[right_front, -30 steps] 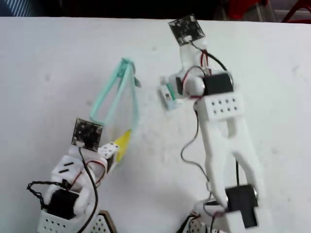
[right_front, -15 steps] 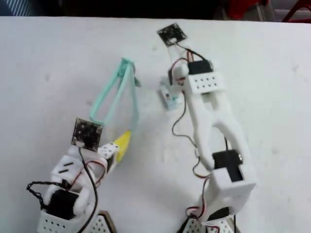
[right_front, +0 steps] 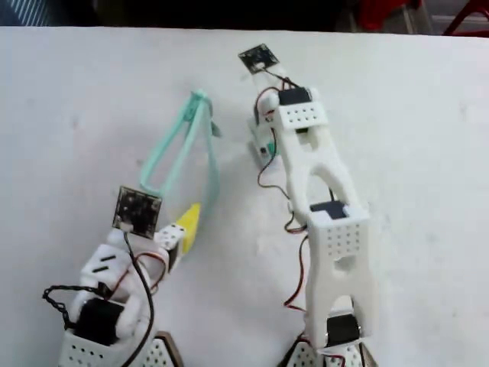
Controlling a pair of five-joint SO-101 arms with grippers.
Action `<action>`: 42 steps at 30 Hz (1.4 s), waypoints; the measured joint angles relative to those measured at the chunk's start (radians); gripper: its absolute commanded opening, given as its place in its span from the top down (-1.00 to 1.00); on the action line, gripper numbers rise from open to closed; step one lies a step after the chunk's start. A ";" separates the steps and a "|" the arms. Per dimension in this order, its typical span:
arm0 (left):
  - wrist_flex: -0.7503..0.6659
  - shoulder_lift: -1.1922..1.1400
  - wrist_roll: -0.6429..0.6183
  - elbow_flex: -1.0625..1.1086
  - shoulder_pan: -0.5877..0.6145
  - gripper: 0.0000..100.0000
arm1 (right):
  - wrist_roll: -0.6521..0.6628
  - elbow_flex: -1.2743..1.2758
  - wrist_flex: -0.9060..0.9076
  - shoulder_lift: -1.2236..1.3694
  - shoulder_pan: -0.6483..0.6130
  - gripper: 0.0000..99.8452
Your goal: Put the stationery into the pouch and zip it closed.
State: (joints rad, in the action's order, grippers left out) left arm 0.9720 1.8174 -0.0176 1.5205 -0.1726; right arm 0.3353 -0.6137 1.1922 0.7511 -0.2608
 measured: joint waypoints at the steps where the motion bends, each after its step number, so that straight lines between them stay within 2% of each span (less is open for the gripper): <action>1: 0.000 0.000 0.000 0.000 0.000 0.59 | 0.000 -0.034 0.017 0.032 0.000 0.56; 11: 0.000 0.000 0.000 0.000 0.000 0.59 | 0.000 -0.330 0.130 0.250 0.002 0.56; 22: 0.000 0.000 0.000 0.000 0.000 0.59 | 0.000 -0.450 0.164 0.350 0.002 0.57; 30: 0.000 0.008 0.000 0.008 0.000 0.59 | 0.000 -0.454 0.175 0.350 0.003 0.97; 42: 0.000 0.008 0.000 0.008 0.000 0.59 | 0.000 -0.456 0.176 0.350 0.025 0.97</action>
State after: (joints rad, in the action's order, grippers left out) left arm 0.9720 1.8251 -0.0176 1.5282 -0.1726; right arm 0.3353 -1.0694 1.3686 1.1009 -0.2363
